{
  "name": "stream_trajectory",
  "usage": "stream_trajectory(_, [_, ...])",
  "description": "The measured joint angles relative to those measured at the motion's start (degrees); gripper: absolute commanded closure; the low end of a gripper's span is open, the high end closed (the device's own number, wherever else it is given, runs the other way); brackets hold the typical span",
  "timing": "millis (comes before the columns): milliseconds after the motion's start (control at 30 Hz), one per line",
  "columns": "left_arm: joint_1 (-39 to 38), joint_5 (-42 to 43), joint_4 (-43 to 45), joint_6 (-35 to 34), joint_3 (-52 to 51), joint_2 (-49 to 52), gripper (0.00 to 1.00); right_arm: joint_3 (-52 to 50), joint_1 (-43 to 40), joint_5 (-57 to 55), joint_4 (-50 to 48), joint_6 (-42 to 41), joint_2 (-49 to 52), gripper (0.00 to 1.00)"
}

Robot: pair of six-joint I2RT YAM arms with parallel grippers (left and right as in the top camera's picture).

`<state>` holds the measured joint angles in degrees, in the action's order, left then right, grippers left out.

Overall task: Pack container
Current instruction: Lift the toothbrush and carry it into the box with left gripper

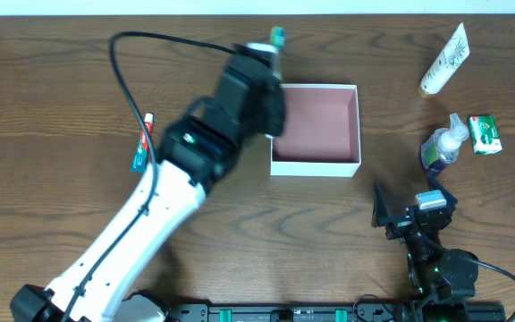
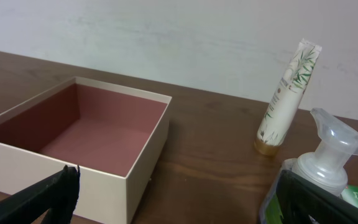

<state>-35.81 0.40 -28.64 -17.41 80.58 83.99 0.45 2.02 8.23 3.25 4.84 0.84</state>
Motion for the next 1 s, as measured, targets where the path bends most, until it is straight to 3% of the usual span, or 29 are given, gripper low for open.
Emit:
stream_trajectory(267, [-8.9, -2.2, 2.5, -2.5, 0.1, 5.4, 0.94, 0.0, 0.0, 0.0, 0.0, 0.0, 0.0, 0.01])
stream_trajectory(1000, [-8.2, -15.0, 7.7, -3.8, 0.1, 22.6, 0.94, 0.0, 0.0, 0.0, 0.0, 0.0, 0.0, 0.01])
